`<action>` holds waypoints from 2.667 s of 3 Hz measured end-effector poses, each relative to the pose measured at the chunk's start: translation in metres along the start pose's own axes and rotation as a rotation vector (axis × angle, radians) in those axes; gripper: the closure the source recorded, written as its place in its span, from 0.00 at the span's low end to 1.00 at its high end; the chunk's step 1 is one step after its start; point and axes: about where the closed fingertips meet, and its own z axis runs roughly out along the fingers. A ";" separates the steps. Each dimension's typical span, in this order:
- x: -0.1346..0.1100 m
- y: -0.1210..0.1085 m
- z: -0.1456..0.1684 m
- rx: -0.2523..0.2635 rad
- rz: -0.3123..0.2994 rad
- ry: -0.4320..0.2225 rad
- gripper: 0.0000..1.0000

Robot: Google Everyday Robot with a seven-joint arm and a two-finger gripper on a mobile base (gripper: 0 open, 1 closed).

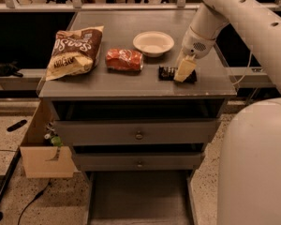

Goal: Place rxbar chocolate into bottom drawer

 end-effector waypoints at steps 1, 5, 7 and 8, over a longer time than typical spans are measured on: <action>-0.002 0.000 -0.005 0.000 0.000 0.000 1.00; 0.048 0.062 -0.090 0.169 0.043 0.007 1.00; 0.085 0.168 -0.074 0.099 0.088 0.036 1.00; 0.091 0.177 -0.064 0.075 0.094 0.051 1.00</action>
Offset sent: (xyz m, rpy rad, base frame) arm -0.0283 -0.0670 0.0793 -0.0966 -0.0829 -0.0696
